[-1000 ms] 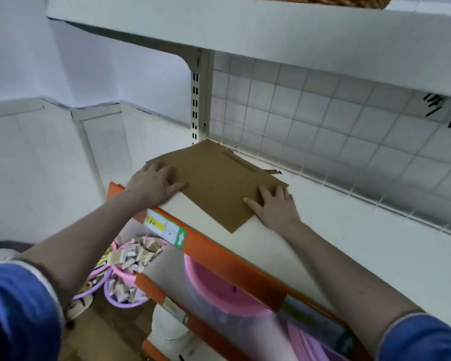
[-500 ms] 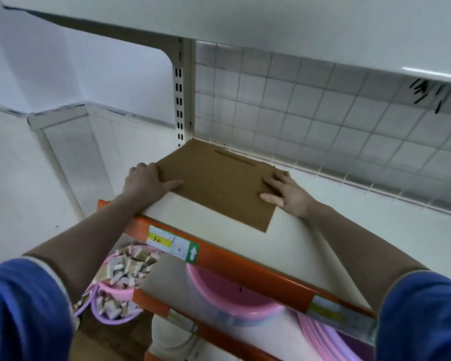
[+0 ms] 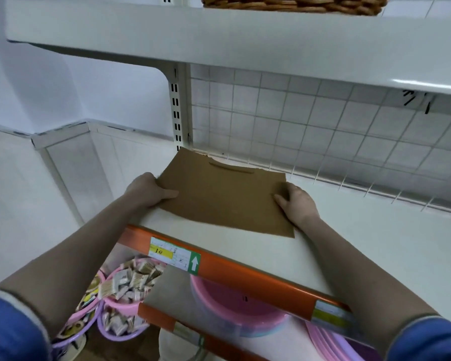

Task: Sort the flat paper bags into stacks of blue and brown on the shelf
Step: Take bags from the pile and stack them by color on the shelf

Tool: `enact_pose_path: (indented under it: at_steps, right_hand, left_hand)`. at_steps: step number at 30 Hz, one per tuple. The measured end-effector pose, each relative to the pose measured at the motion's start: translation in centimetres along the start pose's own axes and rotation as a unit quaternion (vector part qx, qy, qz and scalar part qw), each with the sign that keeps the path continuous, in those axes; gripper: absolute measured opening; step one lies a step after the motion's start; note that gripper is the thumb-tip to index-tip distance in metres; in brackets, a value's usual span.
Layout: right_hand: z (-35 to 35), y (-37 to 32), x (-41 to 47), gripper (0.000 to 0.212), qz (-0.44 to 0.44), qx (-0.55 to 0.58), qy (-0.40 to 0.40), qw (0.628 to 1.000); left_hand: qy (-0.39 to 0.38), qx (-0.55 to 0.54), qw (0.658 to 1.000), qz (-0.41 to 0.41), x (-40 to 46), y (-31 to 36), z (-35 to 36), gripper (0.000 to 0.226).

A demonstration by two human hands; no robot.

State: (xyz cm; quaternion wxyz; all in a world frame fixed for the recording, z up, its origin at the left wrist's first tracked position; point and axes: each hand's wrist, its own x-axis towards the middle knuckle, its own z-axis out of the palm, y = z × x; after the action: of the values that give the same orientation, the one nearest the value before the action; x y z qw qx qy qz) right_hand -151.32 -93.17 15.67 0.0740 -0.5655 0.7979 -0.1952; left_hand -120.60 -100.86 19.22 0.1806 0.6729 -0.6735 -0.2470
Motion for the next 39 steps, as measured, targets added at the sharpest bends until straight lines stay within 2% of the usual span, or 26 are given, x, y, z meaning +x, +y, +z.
enact_pose_path:
  at_steps: [3,7,10,12,14,18,21,26,29,33,39]
  right_hand:
    - [-0.3,-0.4,0.1,0.053,0.035,0.067,0.003,0.997]
    - [-1.0,0.0,0.7,0.059,0.069,0.164,0.016,0.984]
    - [-1.8,0.6,1.0,0.049,0.095,0.228,0.034,0.968]
    - [-2.5,0.8,0.7,0.043,0.094,0.25,0.023,0.963]
    - [-3.1,1.2,0.3,0.042,0.078,0.247,0.026,0.966]
    - [-4.8,1.7,-1.2,0.045,0.053,0.196,0.065,0.977]
    - [-6.4,1.7,-2.5,0.048,0.025,0.176,0.086,0.98]
    - [-9.0,3.3,-7.0,0.046,-0.009,0.196,0.099,0.976]
    - [-9.2,4.8,-10.7,0.044,0.019,0.195,0.108,0.975]
    - [-8.9,6.5,-17.0,0.034,0.044,0.145,0.153,0.976]
    - [-9.9,9.6,-28.1,0.038,0.084,0.047,0.179,0.979]
  left_hand:
    - [-0.03,-0.163,0.986,0.003,-2.1,0.4,0.6,0.027]
    - [0.024,-0.266,0.963,0.039,-5.4,0.7,1.3,0.032]
    - [0.063,-0.364,0.928,0.052,-8.6,1.4,2.1,0.022]
    - [0.1,-0.39,0.914,0.053,-10.1,2.1,2.6,0.015]
    - [0.147,-0.377,0.913,0.048,-11.0,2.8,3.4,0.015]
    - [0.22,-0.267,0.938,0.011,-12.3,3.0,5.3,0.026]
    - [0.226,-0.257,0.94,-0.01,-14.3,3.2,6.1,0.032]
    - [0.254,-0.28,0.925,-0.022,-18.4,4.1,6.7,0.028]
    - [0.252,-0.293,0.922,-0.009,-21.5,4.0,7.1,0.03]
    - [0.245,-0.257,0.935,-0.021,-26.6,3.2,8.3,0.046]
    - [0.232,-0.231,0.945,0.003,-35.5,2.3,11.2,0.029]
